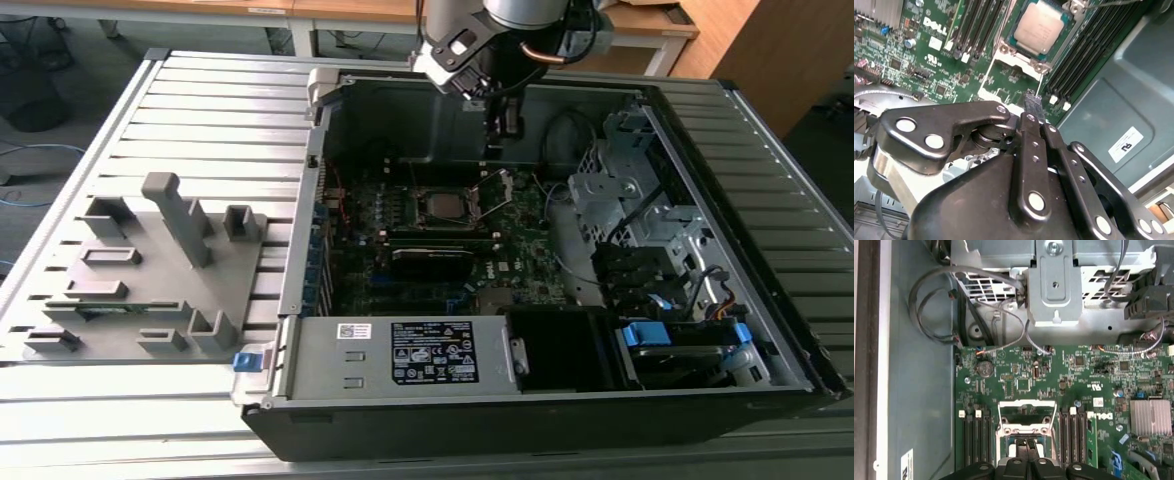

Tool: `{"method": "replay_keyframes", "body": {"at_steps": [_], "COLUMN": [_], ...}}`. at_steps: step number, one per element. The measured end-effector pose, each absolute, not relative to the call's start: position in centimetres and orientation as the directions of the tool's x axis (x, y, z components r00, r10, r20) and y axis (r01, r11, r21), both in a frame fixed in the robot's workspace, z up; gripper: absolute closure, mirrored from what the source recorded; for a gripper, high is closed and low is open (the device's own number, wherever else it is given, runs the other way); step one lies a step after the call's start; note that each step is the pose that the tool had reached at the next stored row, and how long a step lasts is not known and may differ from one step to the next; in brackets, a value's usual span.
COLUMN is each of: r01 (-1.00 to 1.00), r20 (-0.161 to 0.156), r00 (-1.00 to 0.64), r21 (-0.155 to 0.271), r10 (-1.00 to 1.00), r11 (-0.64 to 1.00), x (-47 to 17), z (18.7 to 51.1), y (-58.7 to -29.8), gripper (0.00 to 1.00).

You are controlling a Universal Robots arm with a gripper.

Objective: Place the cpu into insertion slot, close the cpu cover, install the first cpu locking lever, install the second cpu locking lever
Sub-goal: 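Close the cpu cover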

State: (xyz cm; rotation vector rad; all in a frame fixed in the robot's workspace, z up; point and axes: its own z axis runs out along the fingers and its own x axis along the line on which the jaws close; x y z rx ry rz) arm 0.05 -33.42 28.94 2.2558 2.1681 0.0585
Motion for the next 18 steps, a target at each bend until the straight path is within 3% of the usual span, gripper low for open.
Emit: {"method": "replay_keyframes", "body": {"at_steps": [18], "r01": [0.999], "r20": [0.019], "r00": [0.039], "r21": [0.035], "r10": [0.999], "r11": [-0.040], "x": [2.3], "z": [28.9], "y": [-33.4], "gripper": [0.89]}}
